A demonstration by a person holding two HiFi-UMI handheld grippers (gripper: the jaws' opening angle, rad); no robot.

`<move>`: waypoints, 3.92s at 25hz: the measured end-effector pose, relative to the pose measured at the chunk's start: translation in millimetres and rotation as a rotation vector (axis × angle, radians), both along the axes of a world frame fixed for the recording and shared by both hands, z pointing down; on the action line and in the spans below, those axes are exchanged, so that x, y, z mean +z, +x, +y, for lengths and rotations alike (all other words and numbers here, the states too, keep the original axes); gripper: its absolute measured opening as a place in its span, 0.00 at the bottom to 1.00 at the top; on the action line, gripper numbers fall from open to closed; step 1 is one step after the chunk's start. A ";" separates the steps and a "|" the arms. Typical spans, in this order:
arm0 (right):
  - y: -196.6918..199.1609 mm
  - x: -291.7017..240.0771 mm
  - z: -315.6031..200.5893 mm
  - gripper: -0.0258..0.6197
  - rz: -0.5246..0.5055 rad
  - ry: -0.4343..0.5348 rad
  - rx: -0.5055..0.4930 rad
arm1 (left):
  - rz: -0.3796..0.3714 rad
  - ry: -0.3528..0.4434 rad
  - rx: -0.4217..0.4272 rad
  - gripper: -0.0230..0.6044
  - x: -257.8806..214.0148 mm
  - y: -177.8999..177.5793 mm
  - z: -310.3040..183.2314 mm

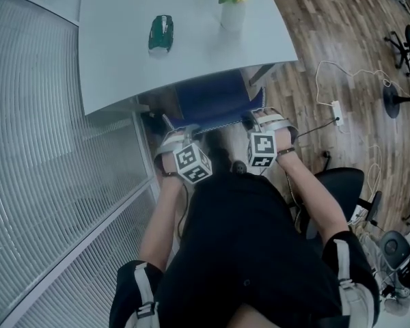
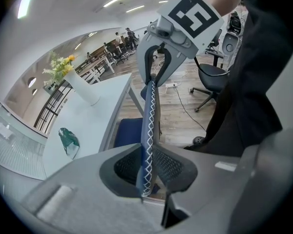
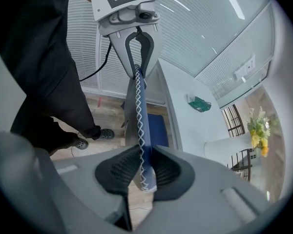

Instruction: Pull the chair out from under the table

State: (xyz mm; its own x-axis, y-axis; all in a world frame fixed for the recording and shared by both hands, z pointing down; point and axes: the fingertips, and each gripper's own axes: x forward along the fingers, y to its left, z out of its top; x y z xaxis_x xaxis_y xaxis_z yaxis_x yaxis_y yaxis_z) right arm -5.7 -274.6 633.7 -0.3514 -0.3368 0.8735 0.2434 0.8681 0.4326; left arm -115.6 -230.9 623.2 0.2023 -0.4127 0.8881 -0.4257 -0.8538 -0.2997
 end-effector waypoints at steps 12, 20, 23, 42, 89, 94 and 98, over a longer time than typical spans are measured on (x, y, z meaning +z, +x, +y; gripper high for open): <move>39.7 3.1 71.9 0.16 -0.009 -0.012 -0.041 | -0.023 -0.025 -0.033 0.15 3.3 39.5 75.1; 54.2 0.2 125.9 0.15 -0.030 -0.018 -0.056 | -0.055 -0.026 -0.045 0.15 1.7 53.8 127.4; 63.1 6.4 148.7 0.15 -0.030 -0.022 -0.059 | -0.070 -0.025 -0.052 0.15 4.8 60.7 149.1; 70.9 7.1 254.1 0.15 -0.042 -0.092 -0.049 | -0.076 -0.056 -0.032 0.15 9.6 67.7 248.0; 85.1 63.6 367.8 0.16 0.081 -0.188 0.077 | 0.027 -0.250 0.124 0.16 61.3 79.3 357.9; 83.3 64.8 367.3 0.16 0.088 -0.204 0.084 | 0.041 -0.262 0.121 0.16 62.4 78.0 357.2; 83.8 65.9 368.6 0.17 0.082 -0.205 0.093 | 0.051 -0.258 0.110 0.17 63.3 78.2 357.8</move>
